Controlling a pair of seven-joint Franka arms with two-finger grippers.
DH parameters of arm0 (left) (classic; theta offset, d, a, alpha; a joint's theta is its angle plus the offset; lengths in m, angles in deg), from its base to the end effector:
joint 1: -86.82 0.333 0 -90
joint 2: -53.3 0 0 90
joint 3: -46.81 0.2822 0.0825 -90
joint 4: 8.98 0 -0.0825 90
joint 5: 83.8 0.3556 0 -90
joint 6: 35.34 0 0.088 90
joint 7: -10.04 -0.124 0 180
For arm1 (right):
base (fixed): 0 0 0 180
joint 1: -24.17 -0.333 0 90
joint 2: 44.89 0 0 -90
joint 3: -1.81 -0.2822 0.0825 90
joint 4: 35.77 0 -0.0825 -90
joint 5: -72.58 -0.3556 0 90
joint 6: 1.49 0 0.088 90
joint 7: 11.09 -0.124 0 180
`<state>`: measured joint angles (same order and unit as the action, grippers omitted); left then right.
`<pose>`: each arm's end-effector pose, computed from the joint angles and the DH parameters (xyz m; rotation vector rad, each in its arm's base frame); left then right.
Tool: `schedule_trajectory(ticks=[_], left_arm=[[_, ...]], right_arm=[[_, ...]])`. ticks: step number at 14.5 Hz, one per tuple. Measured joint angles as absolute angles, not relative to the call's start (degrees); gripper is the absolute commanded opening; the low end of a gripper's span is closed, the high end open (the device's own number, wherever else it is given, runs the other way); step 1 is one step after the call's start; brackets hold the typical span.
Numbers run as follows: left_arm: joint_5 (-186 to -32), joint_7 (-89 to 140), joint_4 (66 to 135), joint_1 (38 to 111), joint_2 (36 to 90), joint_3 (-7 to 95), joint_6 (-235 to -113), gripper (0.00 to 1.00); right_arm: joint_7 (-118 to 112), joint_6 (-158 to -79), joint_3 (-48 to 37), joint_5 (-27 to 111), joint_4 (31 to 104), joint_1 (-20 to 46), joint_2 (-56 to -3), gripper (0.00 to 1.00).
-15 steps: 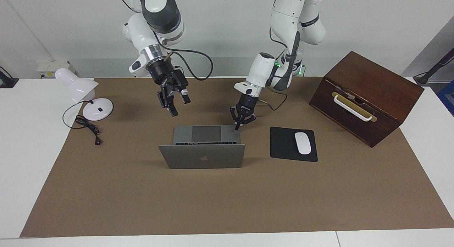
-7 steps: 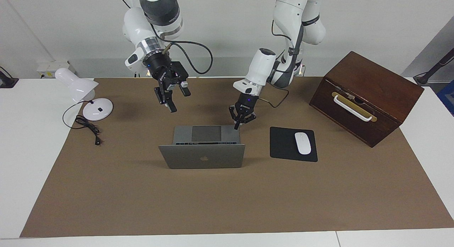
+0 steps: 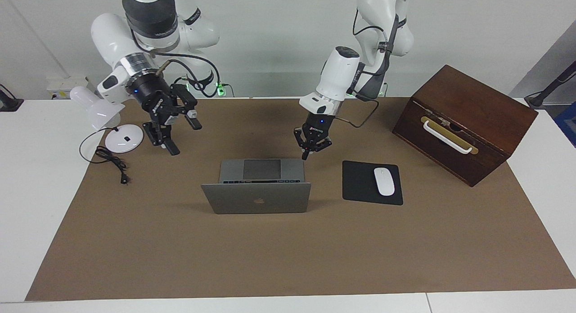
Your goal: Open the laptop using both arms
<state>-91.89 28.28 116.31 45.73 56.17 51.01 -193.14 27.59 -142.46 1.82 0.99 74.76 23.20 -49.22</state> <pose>0.4544 -0.3353 0.3914 2.7535 -0.2900 0.5947 0.5701 0.0188 0.5554 -2.1369 0.1069 -0.9866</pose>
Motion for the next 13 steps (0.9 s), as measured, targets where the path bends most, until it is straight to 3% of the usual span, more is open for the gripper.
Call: schedule_trajectory(ticks=[8, 13], left_arm=[[-91.87, 28.09, 110.36, 49.97, 52.34, 51.3, -176.01, 0.0], [-90.22, 26.89, 110.08, 52.76, 47.43, 51.36, -166.99, 0.0]], right_arm=[[22.9, -119.97, 1.86, 17.12, 65.59, 37.55, -47.95, 1.0], [17.23, -108.62, 1.91, 29.69, 59.55, 42.13, -47.99, 1.0]])
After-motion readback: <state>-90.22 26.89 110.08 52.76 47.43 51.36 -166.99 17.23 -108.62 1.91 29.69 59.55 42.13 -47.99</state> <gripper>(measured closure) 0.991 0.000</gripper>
